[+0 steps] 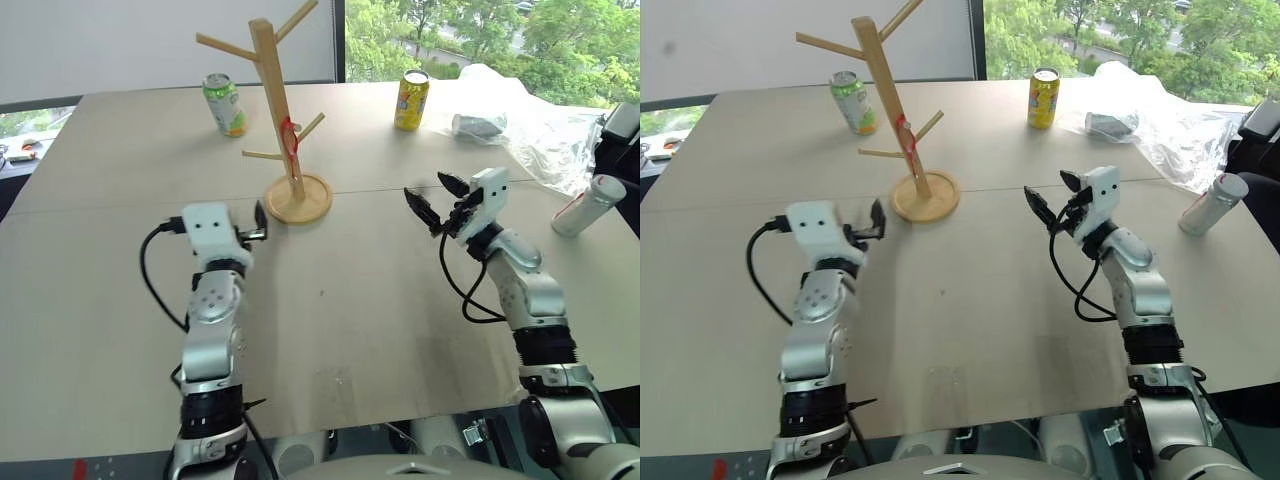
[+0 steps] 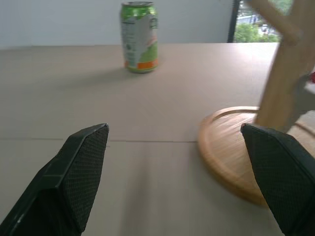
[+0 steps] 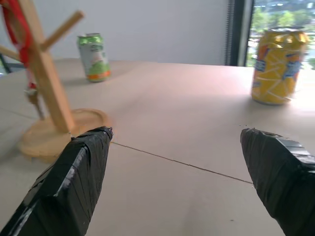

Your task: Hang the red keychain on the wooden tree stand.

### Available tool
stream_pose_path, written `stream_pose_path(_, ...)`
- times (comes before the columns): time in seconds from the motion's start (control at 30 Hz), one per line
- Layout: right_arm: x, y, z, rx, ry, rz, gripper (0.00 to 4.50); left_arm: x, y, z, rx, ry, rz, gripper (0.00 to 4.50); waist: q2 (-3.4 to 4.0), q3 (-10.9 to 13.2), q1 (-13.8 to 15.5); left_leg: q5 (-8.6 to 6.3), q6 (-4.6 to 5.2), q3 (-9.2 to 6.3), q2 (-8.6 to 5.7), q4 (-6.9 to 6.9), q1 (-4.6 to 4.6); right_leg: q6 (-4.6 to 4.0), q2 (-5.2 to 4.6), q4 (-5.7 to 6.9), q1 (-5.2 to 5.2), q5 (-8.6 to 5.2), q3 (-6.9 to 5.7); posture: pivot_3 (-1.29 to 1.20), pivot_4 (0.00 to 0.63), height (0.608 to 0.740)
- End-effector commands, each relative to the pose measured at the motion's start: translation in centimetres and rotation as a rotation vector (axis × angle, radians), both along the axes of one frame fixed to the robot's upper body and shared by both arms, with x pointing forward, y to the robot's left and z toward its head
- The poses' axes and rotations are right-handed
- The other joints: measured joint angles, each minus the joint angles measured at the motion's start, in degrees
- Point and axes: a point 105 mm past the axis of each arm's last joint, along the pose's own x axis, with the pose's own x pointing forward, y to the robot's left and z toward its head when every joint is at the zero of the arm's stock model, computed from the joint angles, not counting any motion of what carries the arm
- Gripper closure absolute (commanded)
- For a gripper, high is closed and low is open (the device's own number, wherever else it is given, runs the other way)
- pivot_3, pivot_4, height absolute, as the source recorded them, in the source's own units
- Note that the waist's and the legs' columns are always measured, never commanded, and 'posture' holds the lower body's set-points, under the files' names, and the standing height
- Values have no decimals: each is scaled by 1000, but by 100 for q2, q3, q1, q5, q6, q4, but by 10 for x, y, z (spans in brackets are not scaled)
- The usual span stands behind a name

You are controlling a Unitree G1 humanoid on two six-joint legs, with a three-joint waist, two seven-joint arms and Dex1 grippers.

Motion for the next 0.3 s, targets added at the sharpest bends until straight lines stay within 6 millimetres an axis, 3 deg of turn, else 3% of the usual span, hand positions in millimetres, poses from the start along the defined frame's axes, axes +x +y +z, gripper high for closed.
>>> stream_pose_path(0.03, 10, -12, 10, 7, -81, -117, 0, -6, 15, 10, 23, -75, 20, 37, 0, 0, 16, 0, 0, 0, 0, 0, 0, 0, 0, 0, 0, 0, 0, 0, 150, 740)
stream_pose_path(0.13, 18, -17, 6, 15, -80, -169, 0, -7, 19, 6, 26, -77, 25, 37, 0, 0, 15, 0, 0, 0, 0, 0, 0, -1, -1, 0, 0, 0, 0, 0, 150, 740)
stream_pose_path(0.3, 27, -27, 1, 29, -72, -239, 0, -9, 7, 2, 23, -68, -30, 37, 1, 0, -1, 0, -1, 1, 0, -2, 1, 0, -1, 0, 1, 1, 0, 0, 150, 740)
